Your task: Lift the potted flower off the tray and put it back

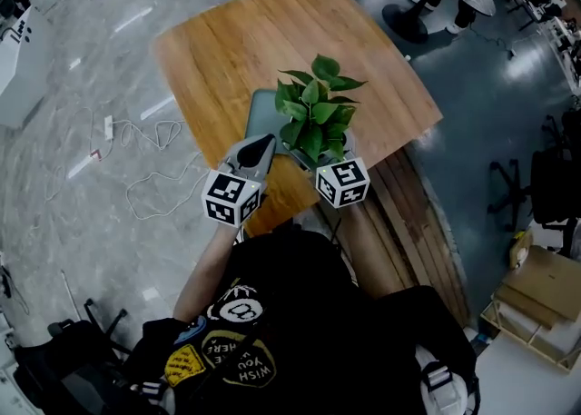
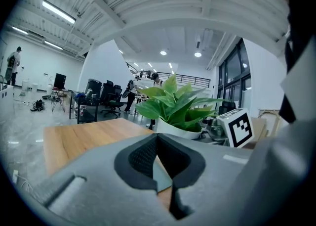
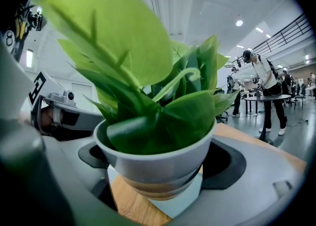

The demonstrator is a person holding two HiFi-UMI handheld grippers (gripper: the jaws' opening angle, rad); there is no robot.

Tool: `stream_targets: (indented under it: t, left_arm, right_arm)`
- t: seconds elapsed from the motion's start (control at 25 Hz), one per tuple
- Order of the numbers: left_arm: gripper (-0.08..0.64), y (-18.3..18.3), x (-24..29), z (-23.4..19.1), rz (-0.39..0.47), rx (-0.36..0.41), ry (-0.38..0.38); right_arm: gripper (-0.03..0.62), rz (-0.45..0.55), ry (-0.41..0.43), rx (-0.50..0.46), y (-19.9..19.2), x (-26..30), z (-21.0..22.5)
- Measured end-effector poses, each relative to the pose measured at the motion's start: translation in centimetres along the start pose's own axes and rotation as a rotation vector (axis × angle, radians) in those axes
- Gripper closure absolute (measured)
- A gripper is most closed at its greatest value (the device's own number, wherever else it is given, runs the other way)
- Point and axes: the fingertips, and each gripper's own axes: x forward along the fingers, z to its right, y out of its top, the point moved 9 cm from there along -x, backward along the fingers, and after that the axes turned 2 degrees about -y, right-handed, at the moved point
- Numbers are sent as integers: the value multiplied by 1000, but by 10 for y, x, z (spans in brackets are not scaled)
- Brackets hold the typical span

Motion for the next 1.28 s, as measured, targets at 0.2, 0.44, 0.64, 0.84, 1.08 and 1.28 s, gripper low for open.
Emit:
stream_targets:
  t: [0.2,0.44,0.64,0.84,1.08,1.28]
  left_arm:
    - [564,-18,15,-15,-34,10,41]
    - [565,-56,53,-46,-63,-54,75]
    - [563,-91,95,-78,-125,-89,95]
    - [565,-118,126,-97,-170,-112,96]
    - [563,-153,155,-108,-202,-128,113]
    - [564,-162,152,-108,-224,-129,123]
  right_arm:
    - [55,-23,38,-10,-27,34,16]
    - [55,-61,35,8,-72,78,48]
    - [55,-97,17,41,-107,115,75]
    - [55,-136,32,59,-148,153,95]
    - [55,-215,8,56,-209,188,122]
    - [55,-201,16,5,-226,188,118]
